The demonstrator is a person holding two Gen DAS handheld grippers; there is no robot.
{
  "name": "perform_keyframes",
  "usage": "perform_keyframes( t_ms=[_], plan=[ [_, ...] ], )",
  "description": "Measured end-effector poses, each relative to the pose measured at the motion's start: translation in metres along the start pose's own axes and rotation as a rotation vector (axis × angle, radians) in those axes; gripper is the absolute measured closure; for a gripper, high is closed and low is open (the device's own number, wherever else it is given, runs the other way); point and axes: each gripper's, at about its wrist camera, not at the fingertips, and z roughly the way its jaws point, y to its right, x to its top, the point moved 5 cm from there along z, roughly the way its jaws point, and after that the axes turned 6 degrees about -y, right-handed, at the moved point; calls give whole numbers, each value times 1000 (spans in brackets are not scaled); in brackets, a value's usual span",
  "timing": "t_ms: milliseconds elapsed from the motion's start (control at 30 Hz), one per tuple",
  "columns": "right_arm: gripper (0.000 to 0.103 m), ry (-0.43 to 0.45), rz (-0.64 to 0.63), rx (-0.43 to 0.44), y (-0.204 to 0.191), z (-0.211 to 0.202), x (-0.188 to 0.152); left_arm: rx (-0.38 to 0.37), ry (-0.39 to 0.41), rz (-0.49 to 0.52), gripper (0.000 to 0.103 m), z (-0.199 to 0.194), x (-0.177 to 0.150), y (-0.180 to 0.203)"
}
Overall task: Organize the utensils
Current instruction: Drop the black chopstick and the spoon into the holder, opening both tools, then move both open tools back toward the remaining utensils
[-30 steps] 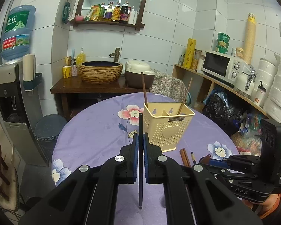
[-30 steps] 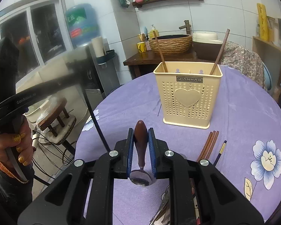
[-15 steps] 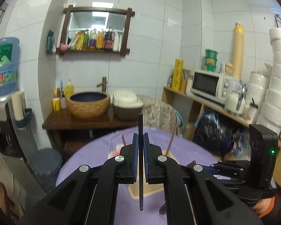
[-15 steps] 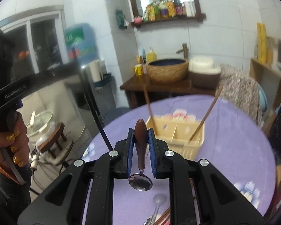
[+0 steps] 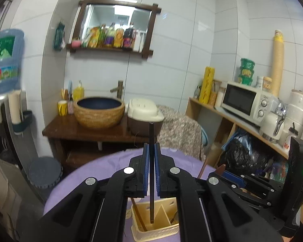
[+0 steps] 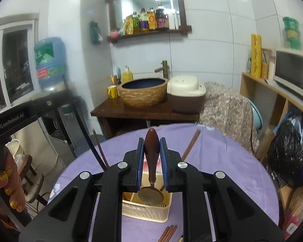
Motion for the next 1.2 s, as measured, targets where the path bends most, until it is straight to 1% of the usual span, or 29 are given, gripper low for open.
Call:
perform_keyframes(
  t_ms=[133, 300, 367, 467, 500, 533, 567, 600, 633, 667, 700, 733, 767, 800, 833, 867, 900, 967, 1033, 1067, 1200],
  plan=[
    [87, -48, -18, -10, 1, 24, -28, 30, -60, 15, 97, 21, -36, -8],
    [87, -78, -27, -28, 3, 39, -47, 36, -122, -7, 97, 38, -61, -23],
    [87, -87, -24, -36, 5, 42, -53, 39, -136, -15, 97, 42, -65, -27],
    [86, -84, -27, -49, 8, 45, -58, 40, -127, -18, 97, 40, -68, -29],
    [86, -78, -32, -51, 7, 45, -59, 40, -126, -13, 96, 39, -68, -28],
    [82, -75, -40, -53, 6, 44, -60, 36, -127, -5, 96, 38, -68, -26],
    [81, -68, -50, -56, 5, 43, -62, 28, -127, 4, 92, 36, -69, -24],
    [76, -59, -54, -62, 4, 41, -64, 19, -122, 13, 82, 33, -70, -22],
    [64, -52, -56, -68, 4, 39, -64, 18, -115, 16, 76, 29, -71, -21],
    [56, -41, -55, -76, 5, 34, -66, 19, -108, 14, 63, 25, -72, -22],
    [42, -28, -50, -81, 6, 29, -67, 18, -96, 5, 54, 17, -75, -23],
    [40, -18, -47, -85, 7, 23, -69, 15, -89, -9, 51, 10, -79, -26],
    [39, -9, -45, -88, 8, 16, -71, 14, -86, -21, 46, 5, -83, -29],
    [35, -6, -43, -87, 8, 10, -74, 11, -83, -37, 41, -3, -90, -32],
    [28, -7, -35, -86, 10, 3, -79, 8, -84, -43, 38, -11, -99, -34],
    [26, -10, -28, -88, 11, -3, -82, 8, -87, -43, 32, -15, -106, -35],
    [26, -15, -21, -93, 13, -8, -87, 14, -95, -43, 29, -23, -117, -37],
    [25, -32, -12, -89, 14, -21, -102, 18, -122, -32, 28, -31, -136, -37],
    [21, -50, -10, -97, 14, -28, -117, 22, -168, -24, 28, -39, -160, -36],
    [20, -63, -7, -104, 14, -33, -128, 20, -188, -26, 28, -42, -171, -34],
    [20, -103, 6, -130, 17, -44, -170, -36, -287, -3, 28, -57, -222, -15]
  ],
)
